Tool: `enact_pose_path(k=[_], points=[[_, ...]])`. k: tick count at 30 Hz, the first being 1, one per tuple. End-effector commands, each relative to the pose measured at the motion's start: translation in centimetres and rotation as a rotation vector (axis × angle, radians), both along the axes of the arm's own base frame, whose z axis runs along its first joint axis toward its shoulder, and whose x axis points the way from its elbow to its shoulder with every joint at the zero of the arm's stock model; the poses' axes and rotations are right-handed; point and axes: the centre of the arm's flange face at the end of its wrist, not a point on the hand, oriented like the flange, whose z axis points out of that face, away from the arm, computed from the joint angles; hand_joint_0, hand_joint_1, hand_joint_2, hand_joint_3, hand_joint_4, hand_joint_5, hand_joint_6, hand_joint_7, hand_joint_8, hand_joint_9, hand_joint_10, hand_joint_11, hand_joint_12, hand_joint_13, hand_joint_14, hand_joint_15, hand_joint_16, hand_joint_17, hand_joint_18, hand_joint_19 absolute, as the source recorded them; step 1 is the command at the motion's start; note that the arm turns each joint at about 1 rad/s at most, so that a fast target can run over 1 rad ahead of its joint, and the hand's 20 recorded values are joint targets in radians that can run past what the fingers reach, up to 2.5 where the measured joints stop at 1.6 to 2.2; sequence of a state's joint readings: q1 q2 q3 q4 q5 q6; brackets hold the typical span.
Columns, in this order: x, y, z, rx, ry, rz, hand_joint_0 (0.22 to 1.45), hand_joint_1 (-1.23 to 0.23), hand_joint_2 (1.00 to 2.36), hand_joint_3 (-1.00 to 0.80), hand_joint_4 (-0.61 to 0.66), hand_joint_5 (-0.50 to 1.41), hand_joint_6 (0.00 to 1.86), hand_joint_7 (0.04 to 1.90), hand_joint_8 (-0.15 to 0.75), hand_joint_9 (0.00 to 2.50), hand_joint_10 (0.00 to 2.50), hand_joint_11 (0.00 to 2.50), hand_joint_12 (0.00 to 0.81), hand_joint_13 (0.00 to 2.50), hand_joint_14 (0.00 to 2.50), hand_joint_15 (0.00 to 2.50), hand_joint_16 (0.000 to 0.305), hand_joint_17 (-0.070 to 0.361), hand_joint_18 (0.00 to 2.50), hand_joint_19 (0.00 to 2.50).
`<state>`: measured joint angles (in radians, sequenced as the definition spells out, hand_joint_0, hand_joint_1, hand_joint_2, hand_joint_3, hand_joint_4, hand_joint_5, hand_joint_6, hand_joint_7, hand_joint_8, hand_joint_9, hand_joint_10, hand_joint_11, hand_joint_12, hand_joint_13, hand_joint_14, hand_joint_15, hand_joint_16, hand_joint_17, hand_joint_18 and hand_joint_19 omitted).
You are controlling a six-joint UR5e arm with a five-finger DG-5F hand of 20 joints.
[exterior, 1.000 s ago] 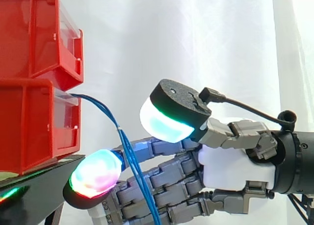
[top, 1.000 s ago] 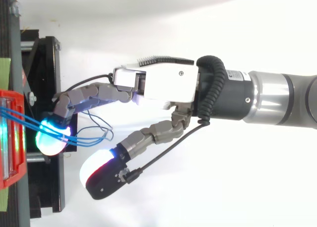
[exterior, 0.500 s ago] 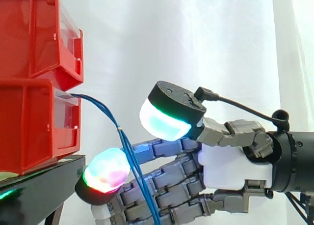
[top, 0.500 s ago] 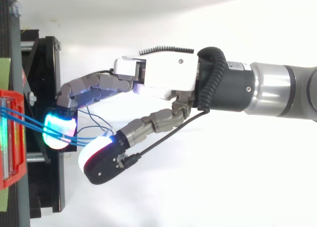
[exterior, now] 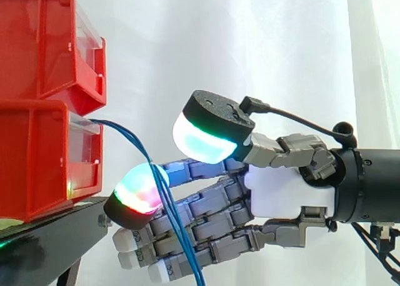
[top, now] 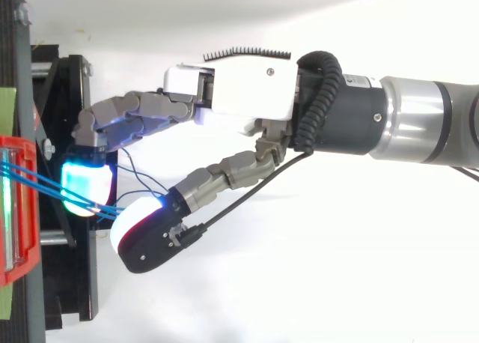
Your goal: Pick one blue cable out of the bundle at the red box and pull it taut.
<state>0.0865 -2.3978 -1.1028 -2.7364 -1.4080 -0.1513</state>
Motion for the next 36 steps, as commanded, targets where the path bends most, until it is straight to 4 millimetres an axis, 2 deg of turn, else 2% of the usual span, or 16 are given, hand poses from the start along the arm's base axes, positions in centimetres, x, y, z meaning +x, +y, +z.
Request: enact_pose_path(k=[1,16,21,26,36], points=[[0.0,0.0,0.1,0.000,-0.001,0.000,0.60,-0.75,1.00,-0.45,0.23,-0.12,0.57,1.08,0.302,0.49,0.00,0.04,0.339,0.34,0.00,0.05,0.049,0.110,0.28,0.16],[0.2,1.0,0.1,-0.008,-0.004,0.007,0.54,-0.80,1.00,-0.50,0.23,-0.11,0.64,0.99,0.322,0.53,0.00,0.05,0.350,0.36,0.00,0.06,0.051,0.114,0.31,0.18],[0.2,1.5,0.1,-0.009,-0.004,0.011,0.51,-0.78,1.00,-0.50,0.26,-0.10,0.56,1.11,0.328,0.54,0.00,0.05,0.357,0.37,0.00,0.06,0.052,0.117,0.32,0.18],[0.7,1.5,-1.1,-0.006,-0.033,0.008,0.51,-0.75,1.00,-0.50,0.29,-0.09,0.50,1.20,0.330,0.55,0.00,0.04,0.357,0.37,0.00,0.06,0.052,0.117,0.32,0.18],[1.0,1.5,-1.4,0.006,-0.052,0.012,0.52,-0.68,1.00,-0.50,0.31,-0.10,0.50,1.15,0.330,0.56,0.00,0.04,0.355,0.37,0.00,0.06,0.051,0.116,0.32,0.18]])
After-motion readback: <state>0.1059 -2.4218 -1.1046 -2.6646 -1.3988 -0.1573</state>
